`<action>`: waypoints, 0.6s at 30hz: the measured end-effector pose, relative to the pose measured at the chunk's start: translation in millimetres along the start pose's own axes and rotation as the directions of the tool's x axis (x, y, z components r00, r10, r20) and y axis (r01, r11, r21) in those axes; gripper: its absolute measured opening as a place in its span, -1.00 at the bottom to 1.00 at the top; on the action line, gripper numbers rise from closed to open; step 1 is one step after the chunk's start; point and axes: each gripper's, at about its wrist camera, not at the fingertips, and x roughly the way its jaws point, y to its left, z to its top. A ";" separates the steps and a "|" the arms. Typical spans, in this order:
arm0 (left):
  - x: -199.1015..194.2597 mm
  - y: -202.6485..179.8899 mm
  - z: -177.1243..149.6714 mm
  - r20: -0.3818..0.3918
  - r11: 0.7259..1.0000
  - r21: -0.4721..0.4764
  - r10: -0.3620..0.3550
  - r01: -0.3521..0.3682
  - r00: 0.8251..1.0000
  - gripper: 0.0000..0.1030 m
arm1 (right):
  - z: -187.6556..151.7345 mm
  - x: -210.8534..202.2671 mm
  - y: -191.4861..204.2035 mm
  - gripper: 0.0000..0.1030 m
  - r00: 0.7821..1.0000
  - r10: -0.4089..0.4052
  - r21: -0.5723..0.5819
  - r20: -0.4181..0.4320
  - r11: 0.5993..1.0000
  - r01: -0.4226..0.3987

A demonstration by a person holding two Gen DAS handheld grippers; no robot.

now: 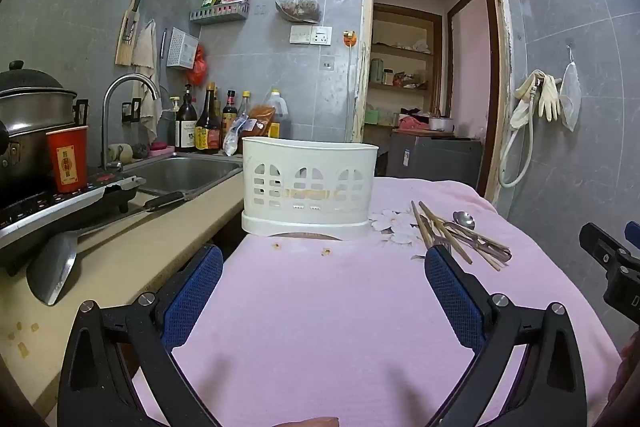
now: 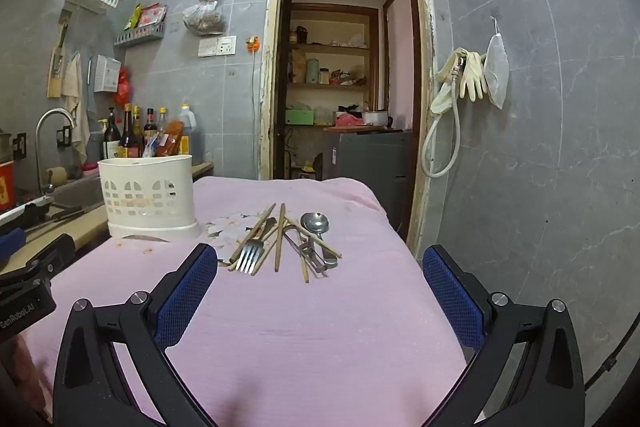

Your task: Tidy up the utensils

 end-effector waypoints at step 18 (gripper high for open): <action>3.5 -0.7 -2.7 -0.006 1.000 -0.009 -0.003 0.003 1.000 0.93 | -0.4 -2.4 -0.3 1.00 1.000 0.002 0.005 0.006 1.000 -0.002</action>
